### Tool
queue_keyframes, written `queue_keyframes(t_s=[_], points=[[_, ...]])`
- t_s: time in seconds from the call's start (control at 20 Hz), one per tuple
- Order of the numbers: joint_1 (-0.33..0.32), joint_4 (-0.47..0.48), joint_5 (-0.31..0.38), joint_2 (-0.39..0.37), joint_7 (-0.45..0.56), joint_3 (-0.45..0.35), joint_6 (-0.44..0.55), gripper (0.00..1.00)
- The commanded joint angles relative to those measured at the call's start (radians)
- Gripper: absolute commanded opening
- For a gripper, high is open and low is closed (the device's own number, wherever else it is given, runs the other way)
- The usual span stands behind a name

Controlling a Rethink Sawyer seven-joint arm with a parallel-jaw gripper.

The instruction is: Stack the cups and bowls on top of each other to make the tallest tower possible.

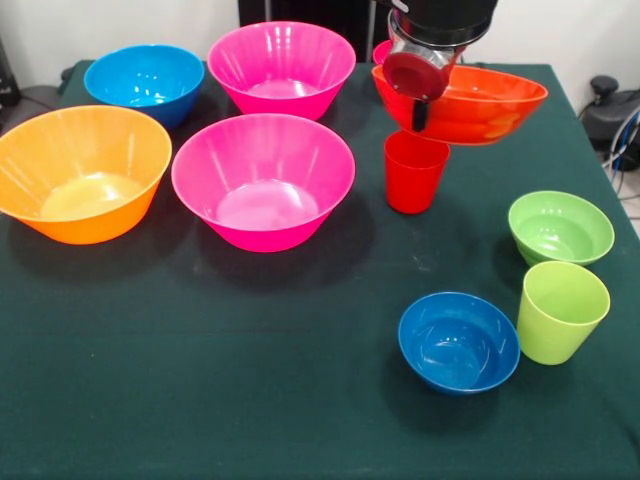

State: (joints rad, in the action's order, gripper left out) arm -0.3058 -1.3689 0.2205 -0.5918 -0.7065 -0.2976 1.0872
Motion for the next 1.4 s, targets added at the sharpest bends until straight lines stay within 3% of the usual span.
queue_keyframes(t_s=[0.05,1.4], points=[[0.017,0.058,0.086,0.055,-0.026,-0.003,0.101,0.0],[0.013,0.06,0.137,0.061,0.003,0.016,0.138,0.0]])
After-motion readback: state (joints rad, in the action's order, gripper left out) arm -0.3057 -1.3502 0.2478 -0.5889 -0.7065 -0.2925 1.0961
